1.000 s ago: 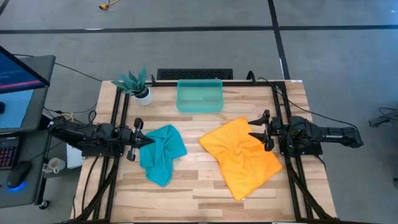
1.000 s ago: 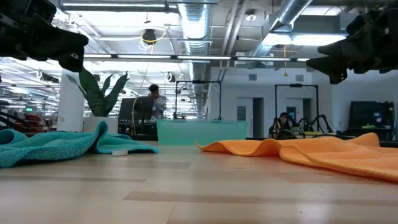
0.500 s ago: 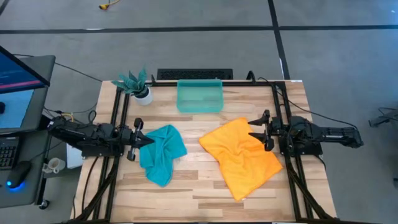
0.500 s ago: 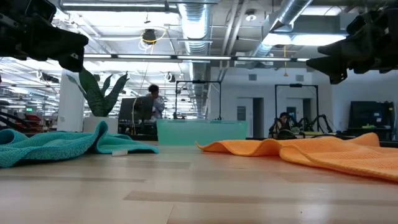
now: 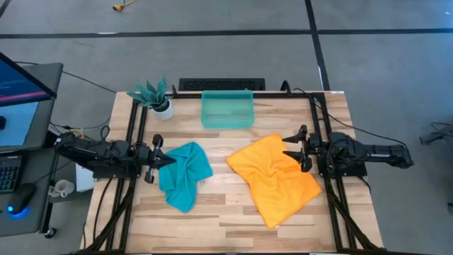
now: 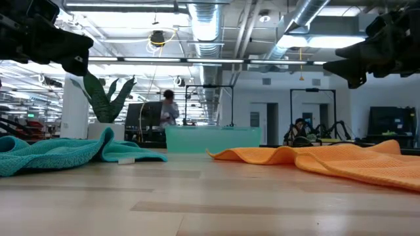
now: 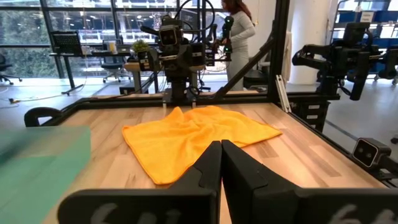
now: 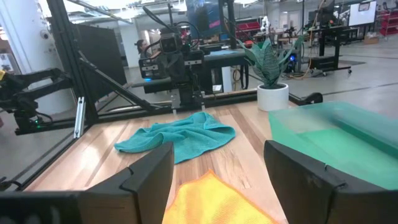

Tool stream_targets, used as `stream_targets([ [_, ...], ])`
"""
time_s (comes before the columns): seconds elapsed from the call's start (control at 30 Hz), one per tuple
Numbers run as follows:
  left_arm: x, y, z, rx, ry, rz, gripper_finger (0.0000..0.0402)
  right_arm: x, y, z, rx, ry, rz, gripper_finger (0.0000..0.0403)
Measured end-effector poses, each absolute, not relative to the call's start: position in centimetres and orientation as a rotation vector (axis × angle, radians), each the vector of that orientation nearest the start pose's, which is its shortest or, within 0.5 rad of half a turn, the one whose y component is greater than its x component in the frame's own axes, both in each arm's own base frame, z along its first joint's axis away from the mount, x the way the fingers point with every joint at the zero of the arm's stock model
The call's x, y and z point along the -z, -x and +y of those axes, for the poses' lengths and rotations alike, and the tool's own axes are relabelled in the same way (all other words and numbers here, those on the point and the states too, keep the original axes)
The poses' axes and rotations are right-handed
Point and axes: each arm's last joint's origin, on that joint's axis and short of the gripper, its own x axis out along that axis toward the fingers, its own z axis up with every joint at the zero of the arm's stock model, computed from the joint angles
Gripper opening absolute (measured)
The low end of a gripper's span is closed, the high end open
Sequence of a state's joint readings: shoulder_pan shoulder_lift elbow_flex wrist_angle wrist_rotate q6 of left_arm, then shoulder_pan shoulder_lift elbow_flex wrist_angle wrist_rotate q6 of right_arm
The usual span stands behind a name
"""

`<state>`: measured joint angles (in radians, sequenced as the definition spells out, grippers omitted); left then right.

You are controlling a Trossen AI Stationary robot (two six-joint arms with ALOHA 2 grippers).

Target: Roll microfiber towels into tight, uniform cylinder then place into a basket

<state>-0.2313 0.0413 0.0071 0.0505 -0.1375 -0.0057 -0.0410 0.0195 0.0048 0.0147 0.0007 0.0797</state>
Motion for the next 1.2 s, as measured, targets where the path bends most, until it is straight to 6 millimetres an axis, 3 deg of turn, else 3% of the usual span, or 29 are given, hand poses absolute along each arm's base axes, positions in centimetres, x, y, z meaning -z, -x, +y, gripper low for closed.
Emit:
stream_targets([
  [0.13, -16.8, -9.8, -1.9, 0.096, 0.021, -0.015, 0.0033, -16.5, -9.9, -0.4, 0.042, -0.08, -0.002, 0.0272],
  [0.4, -16.8, -9.8, -1.9, 0.088, 0.045, -0.015, 0.0151, -16.5, -9.9, -0.4, 0.042, -0.08, -0.001, 0.0272],
  [0.53, -17.0, -9.8, -1.8, 0.071, 0.044, -0.035, 0.0184, -16.5, -9.9, -0.4, 0.042, -0.08, -0.002, 0.0272],
  [0.67, -18.2, -9.6, -1.7, 0.054, 0.012, -0.104, 0.0191, -16.5, -9.9, -0.4, 0.042, -0.08, -0.001, 0.0272],
  [0.83, -21.8, -8.8, -1.6, 0.047, -0.068, -0.17, 0.0192, -16.5, -9.9, -0.4, 0.042, -0.08, -0.001, 0.0272],
  [1.03, -24.8, -9.1, -1.5, 0.0, -0.189, 0.015, 0.0192, -16.5, -9.9, -0.4, 0.042, -0.08, -0.001, 0.0272],
  [1.2, -26.0, -10.9, -1.8, 0.007, -0.243, 0.271, 0.0192, -16.5, -9.9, -0.4, 0.042, -0.08, -0.001, 0.0272],
])
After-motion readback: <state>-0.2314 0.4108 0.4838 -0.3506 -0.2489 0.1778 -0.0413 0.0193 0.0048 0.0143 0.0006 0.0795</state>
